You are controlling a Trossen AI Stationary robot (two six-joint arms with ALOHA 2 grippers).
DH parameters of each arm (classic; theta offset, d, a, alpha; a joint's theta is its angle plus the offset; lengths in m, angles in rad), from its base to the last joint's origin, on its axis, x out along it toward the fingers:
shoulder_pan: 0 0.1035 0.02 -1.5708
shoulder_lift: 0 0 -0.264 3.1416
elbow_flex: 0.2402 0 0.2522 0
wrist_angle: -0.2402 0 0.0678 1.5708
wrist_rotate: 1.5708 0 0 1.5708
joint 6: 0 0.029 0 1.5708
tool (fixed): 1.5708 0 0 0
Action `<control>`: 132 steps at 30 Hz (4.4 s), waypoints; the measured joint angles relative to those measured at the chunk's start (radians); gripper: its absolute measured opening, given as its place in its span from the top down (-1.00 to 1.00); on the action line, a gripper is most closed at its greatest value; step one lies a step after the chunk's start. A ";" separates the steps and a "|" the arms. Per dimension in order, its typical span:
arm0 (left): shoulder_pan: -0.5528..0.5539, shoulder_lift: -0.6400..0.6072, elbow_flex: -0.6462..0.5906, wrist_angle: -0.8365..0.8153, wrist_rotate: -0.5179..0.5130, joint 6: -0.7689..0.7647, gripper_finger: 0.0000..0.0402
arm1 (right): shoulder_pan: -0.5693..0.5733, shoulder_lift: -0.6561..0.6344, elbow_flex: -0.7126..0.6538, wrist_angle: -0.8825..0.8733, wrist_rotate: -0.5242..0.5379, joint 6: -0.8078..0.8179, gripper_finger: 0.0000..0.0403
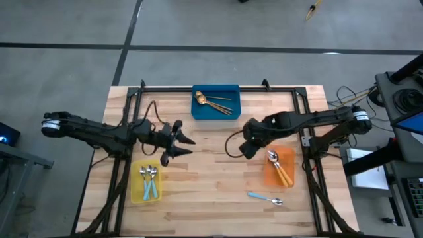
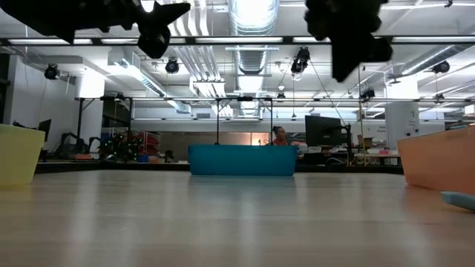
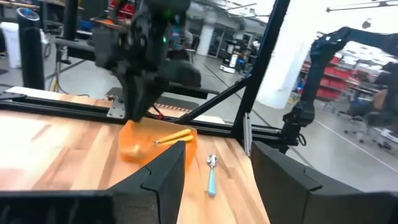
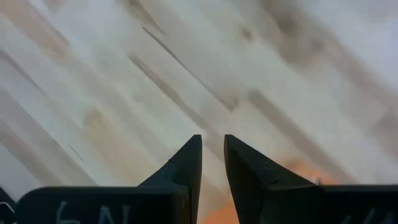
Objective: Sort silverware by color (type)
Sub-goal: Put the blue spoon into the yellow bin
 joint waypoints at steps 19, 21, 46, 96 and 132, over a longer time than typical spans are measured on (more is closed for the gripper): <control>-0.431 0.012 -0.001 0.008 -0.511 0.000 0.18 | 0.080 0.205 0.172 0.056 -0.042 -0.209 0.71; -0.455 0.029 -0.001 0.019 -0.540 0.000 0.18 | 0.098 0.234 0.180 0.054 -0.072 -0.216 0.71; -0.532 0.431 0.089 0.375 -0.561 -0.003 0.18 | 0.488 0.366 0.160 -0.025 -0.069 -0.283 0.71; -0.544 0.457 0.133 0.375 -0.563 0.035 0.18 | 0.555 0.557 0.022 0.254 -0.009 -0.202 0.76; -0.544 0.506 0.135 0.205 -0.635 -0.248 0.18 | 0.537 0.605 0.241 0.472 0.497 -1.171 0.81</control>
